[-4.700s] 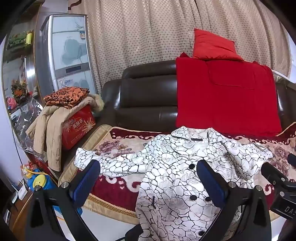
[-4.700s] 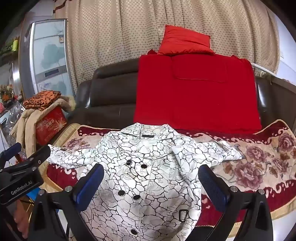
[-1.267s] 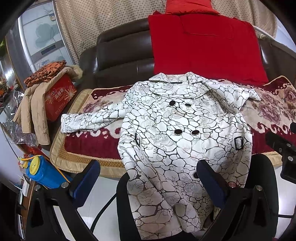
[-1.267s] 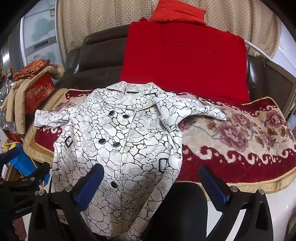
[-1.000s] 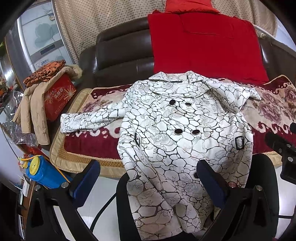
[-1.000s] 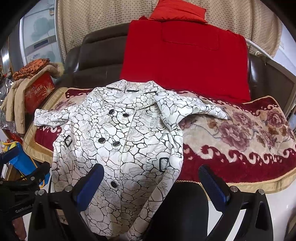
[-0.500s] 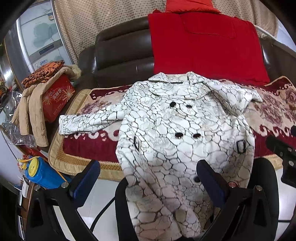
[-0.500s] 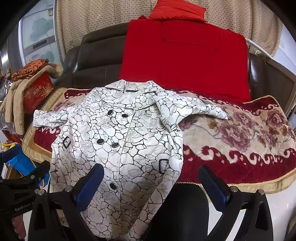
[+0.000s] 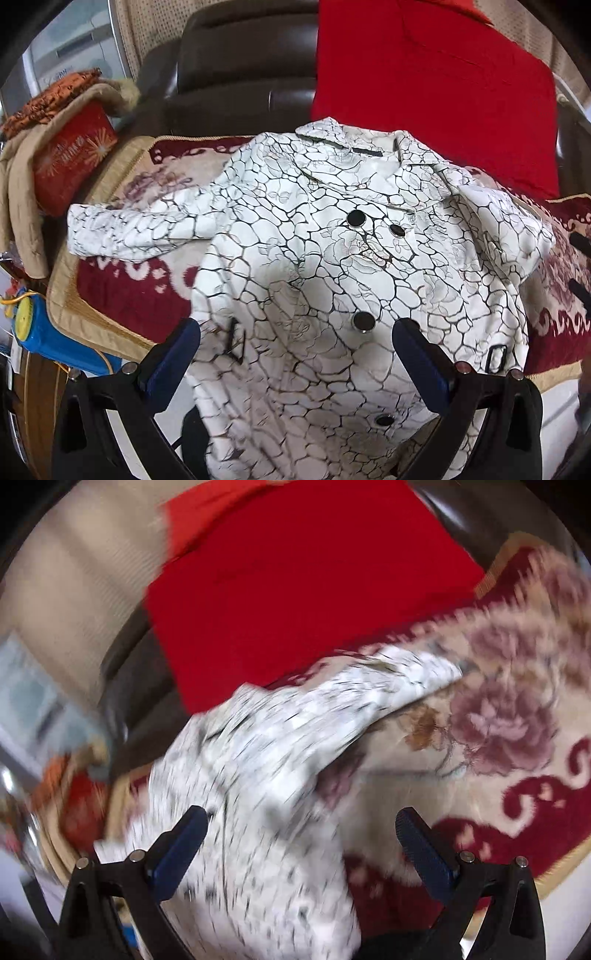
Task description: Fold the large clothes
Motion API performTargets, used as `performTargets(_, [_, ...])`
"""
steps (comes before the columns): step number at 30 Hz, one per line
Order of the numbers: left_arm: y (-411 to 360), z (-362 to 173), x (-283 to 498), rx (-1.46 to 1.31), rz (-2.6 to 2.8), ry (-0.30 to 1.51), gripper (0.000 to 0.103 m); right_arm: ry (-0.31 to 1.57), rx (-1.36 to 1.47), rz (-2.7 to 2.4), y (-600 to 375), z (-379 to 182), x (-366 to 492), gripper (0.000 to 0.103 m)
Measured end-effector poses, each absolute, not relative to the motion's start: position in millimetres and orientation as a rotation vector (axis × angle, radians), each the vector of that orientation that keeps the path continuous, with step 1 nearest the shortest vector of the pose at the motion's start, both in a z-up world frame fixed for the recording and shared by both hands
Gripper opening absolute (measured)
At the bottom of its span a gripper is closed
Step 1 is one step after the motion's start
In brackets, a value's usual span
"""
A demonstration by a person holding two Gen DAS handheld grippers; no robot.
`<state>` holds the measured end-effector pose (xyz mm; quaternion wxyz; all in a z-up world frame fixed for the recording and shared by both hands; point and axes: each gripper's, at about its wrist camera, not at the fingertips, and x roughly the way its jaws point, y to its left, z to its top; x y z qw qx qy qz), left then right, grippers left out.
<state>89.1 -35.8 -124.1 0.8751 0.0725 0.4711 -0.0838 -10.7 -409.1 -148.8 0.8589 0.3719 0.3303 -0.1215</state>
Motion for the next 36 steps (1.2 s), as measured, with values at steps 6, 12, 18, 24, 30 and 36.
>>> performTargets(6, [-46, -133, 101, 0.15, -0.196, 1.017, 0.103, 0.579, 1.163, -0.225, -485, -202, 26, 0.103])
performTargets(12, [-39, -137, 112, 0.137, -0.168, 1.021, 0.103, 0.514, 1.391, -0.266, -522, -242, 59, 0.077])
performTargets(18, [-23, -141, 120, 0.122, -0.135, 1.007, 0.103, 0.521, 1.181, -0.287, -503, -207, 79, 0.026])
performTargets(24, [3, -139, 126, 0.087, -0.097, 0.99, 0.103, 0.477, 0.887, -0.15, -428, -143, 103, 0.025])
performTargets(30, [37, -141, 128, 0.041, -0.048, 0.99, 0.103, 0.526, 0.654, 0.048, -322, -129, 130, 0.025])
performTargets(36, [62, -145, 131, 0.003, -0.012, 0.997, 0.103, 0.725, 0.499, 0.249, -225, -164, 144, 0.027])
